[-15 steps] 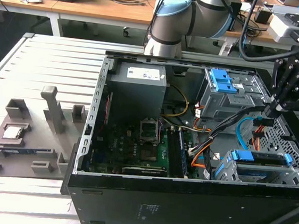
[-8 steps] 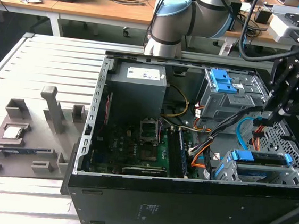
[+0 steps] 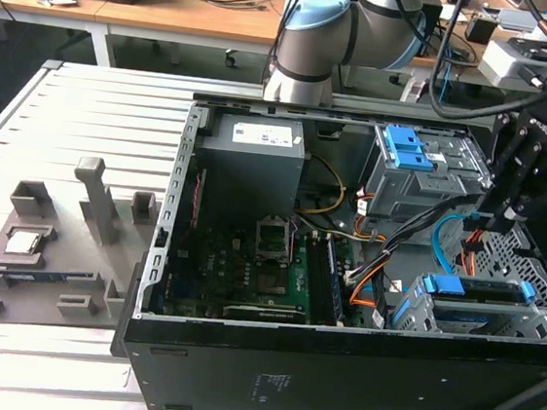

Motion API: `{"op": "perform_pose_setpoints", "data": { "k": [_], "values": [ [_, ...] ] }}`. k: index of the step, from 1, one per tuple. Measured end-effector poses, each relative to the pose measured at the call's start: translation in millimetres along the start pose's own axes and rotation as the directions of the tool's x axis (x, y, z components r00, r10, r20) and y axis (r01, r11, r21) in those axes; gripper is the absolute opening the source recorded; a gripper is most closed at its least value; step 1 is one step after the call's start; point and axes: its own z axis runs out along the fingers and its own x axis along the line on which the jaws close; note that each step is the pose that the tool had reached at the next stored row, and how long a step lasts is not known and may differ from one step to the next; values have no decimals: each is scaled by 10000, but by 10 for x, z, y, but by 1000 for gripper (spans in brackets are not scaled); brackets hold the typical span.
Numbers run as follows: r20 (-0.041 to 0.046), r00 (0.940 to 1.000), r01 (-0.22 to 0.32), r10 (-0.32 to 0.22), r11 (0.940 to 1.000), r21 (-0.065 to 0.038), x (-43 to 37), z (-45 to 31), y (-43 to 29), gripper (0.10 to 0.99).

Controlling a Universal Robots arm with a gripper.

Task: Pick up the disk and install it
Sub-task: 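Insert the first disk wire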

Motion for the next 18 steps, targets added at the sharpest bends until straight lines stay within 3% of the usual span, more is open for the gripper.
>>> {"op": "perform_pose_setpoints", "data": {
  "k": [4, 6, 7, 10, 12, 14, 18],
  "values": [
    [-79, 10000, -1, 1, 10000, 1, -1, 18, 0, 361],
    [-255, 9997, -2, 2, 10000, 2, 0, 20, 0, 361],
    [-286, 9996, -2, 3, 10000, 3, 1, 20, 0, 361],
    [-320, 9995, -3, 3, 10000, 3, 0, 21, 0, 345],
    [-332, 9994, -3, 3, 10000, 3, 0, 21, 0, 216],
    [-346, 9994, -3, 3, 10000, 3, 0, 21, 0, 169],
    [-373, 9993, -3, 3, 10000, 3, 0, 21, 0, 169]
  ]
}}
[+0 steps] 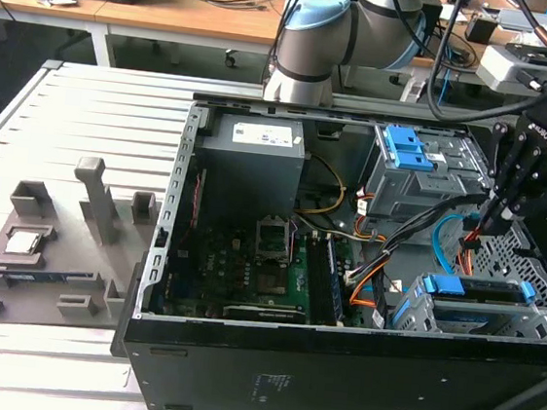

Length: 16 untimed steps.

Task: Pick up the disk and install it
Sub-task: 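Insert the first disk wire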

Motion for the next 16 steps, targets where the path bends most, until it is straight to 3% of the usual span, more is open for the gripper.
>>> {"op": "perform_pose_setpoints", "data": {
  "k": [2, 7, 12, 16],
  "values": [
    [-1, 10000, 0, 0, 10000, -1, 71, 9, -1, 169],
    [43, 10000, 0, 0, 10000, -1, 442, 95, 3, 169],
    [52, 10000, 1, -1, 10000, 0, 539, 171, 2, 169],
    [53, 10000, 0, 0, 10000, 0, 556, 190, 2, 169]
  ]
}}
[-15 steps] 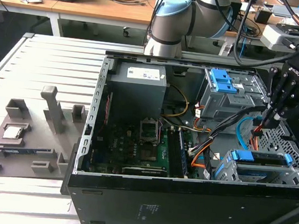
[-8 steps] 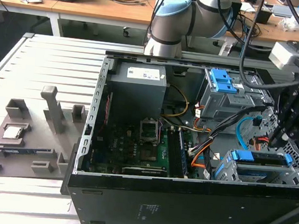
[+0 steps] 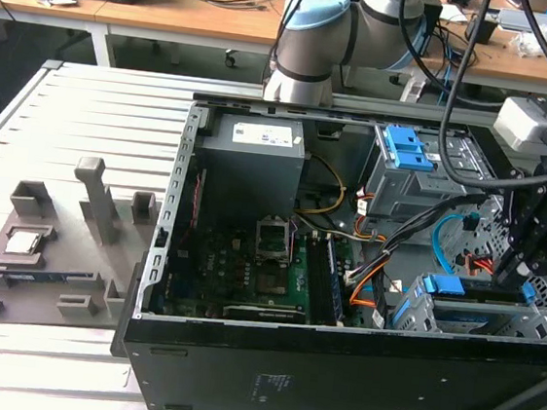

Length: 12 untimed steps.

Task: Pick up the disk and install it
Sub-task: 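Insert the first disk wire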

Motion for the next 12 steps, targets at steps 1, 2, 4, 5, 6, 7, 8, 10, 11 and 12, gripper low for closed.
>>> {"op": "perform_pose_setpoints", "data": {
  "k": [1, 2, 4, 5, 6, 7, 8, 10, 11, 12],
  "values": [
    [31, 10000, -1, 1, 10000, -1, 0, 2, 0, 169],
    [64, 10000, 0, 0, 10000, -1, 0, 3, -2, 169],
    [117, 9999, -3, 4, 10000, -2, -1, 4, -5, 169],
    [153, 9999, -7, 7, 10000, -3, 0, 5, -7, 169],
    [189, 9998, -10, 10, 10000, -4, 1, 6, -10, 169],
    [210, 9998, -14, 14, 10000, -4, 1, 8, -11, 169],
    [225, 9997, -17, 17, 10000, -5, 1, 10, -11, 169],
    [245, 9997, -23, 23, 10000, -6, 4, 15, -12, 169],
    [251, 9997, -26, 26, 10000, -6, 6, 18, -12, 169],
    [261, 9997, -30, 30, 10000, -7, 7, 22, -12, 169]
  ]
}}
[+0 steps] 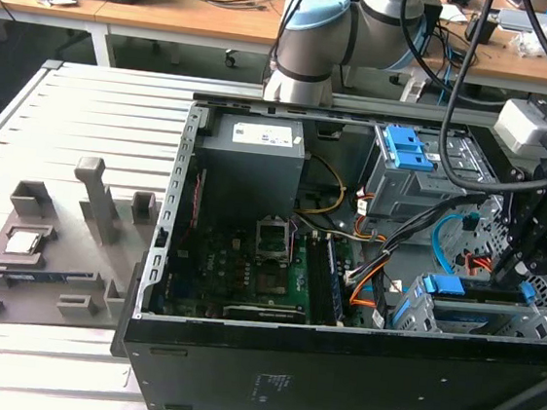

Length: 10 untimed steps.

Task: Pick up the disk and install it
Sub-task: 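Insert the first disk wire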

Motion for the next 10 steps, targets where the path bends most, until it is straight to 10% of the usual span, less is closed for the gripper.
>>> {"op": "perform_pose_setpoints", "data": {
  "k": [10],
  "values": [
    [20, 10000, -23, 23, 10000, -3, 3, 34, -12, 169]
  ]
}}
